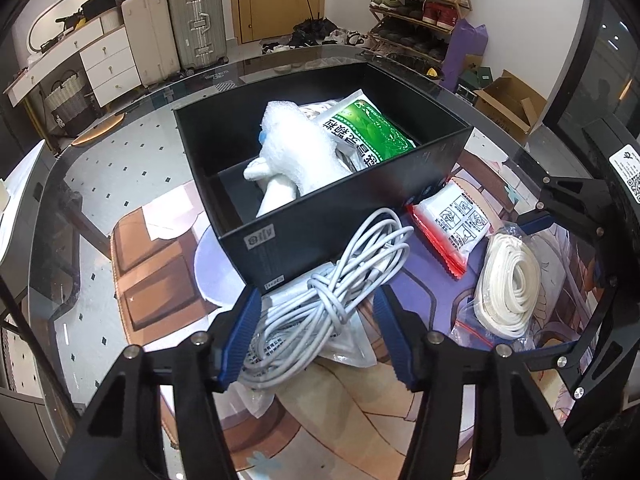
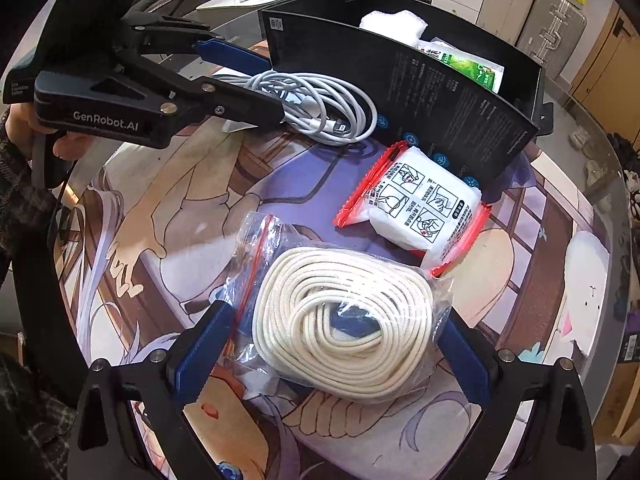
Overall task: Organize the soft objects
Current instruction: 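Grasp the coiled white cable with the left gripper while the right grasps the bagged rope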
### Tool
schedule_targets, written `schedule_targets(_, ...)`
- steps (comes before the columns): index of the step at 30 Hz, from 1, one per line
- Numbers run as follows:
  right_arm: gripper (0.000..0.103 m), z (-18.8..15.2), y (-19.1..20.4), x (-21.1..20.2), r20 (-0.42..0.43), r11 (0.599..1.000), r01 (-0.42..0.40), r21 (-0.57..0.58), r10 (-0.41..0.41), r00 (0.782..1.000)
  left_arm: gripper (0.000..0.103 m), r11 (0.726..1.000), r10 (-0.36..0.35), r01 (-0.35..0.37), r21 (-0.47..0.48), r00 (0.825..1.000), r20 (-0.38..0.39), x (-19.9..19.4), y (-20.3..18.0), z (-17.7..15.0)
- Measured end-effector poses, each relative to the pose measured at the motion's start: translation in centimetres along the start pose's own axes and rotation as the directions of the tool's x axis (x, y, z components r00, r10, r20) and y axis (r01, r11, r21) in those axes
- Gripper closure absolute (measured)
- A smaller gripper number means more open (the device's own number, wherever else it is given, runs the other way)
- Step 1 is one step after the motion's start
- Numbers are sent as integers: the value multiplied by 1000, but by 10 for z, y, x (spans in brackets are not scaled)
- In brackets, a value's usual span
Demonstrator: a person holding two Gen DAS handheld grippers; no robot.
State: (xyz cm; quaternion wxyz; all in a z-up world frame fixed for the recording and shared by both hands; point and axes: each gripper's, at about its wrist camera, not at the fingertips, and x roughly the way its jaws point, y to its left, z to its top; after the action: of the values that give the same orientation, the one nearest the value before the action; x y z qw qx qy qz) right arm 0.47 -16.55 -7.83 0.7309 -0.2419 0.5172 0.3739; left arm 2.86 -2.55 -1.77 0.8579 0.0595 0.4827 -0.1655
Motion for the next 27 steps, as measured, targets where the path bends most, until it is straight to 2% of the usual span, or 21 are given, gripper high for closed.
schedule_targets(8, 9, -2, 5, -4, 4, 1000, 0, 2, 0, 1000, 58, 1000, 5, -5, 9, 1000, 3, -4, -2, -2)
schedule_targets(16, 23, -2, -1, -15, 7, 1000, -2, 21, 2, 1000, 68, 1000, -3, 3, 23, 1000, 2, -10, -4, -5)
schedule_targets(23, 32, -3, -2, -17, 6, 1000, -7, 25, 6, 1000, 84, 1000, -9, 9, 23, 1000, 9, -16, -7, -4)
schedule_targets(27, 36, -5, -5, -19, 5, 1000, -9, 27, 9, 1000, 86, 1000, -14, 14, 14, 1000, 1, -18, -6, -4)
